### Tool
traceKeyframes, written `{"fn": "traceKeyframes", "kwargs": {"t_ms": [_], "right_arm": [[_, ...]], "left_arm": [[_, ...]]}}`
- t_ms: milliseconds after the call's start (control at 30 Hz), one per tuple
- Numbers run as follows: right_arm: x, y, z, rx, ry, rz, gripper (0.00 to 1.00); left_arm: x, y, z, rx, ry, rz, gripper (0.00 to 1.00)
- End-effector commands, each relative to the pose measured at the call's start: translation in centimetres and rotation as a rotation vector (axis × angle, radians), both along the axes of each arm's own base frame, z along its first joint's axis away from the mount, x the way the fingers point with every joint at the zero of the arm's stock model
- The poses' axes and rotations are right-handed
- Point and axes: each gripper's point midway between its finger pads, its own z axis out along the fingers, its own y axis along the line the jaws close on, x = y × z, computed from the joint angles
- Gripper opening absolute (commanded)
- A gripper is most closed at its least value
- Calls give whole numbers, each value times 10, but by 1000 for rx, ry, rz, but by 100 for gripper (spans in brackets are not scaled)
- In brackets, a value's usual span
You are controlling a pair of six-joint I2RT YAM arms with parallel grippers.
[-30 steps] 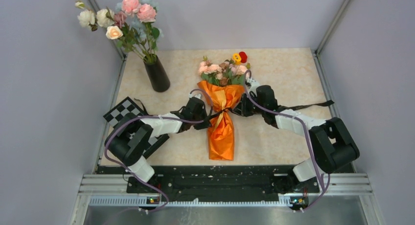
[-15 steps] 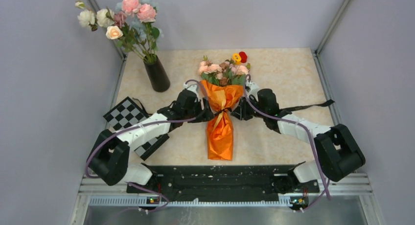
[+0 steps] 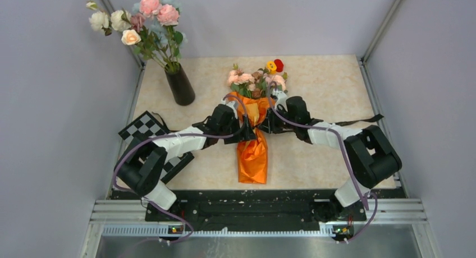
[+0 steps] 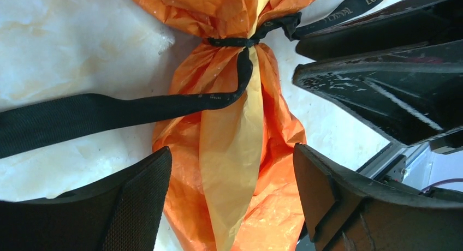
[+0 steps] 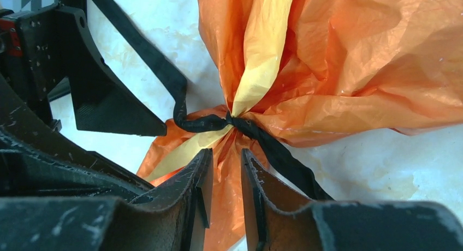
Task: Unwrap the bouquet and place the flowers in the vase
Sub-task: Untie the ribbon from the wrapping paper.
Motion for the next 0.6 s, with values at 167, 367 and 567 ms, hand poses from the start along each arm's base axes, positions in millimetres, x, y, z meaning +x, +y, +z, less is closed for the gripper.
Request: {"fn": "traceKeyframes", "kwargs": {"t_ms": [167,367,567], "right_arm": [[28,15,13,-13,-91,8,29],[32,16,7,-22,-84,8,29],[32,18,2,-22,-76,16,30]], "left_arm": [[19,-27,19,-90,-61,-20,83],[23,-28,6,-59,-40,-8,77],[22,-25,-7,-17,-21,-1,50]]}}
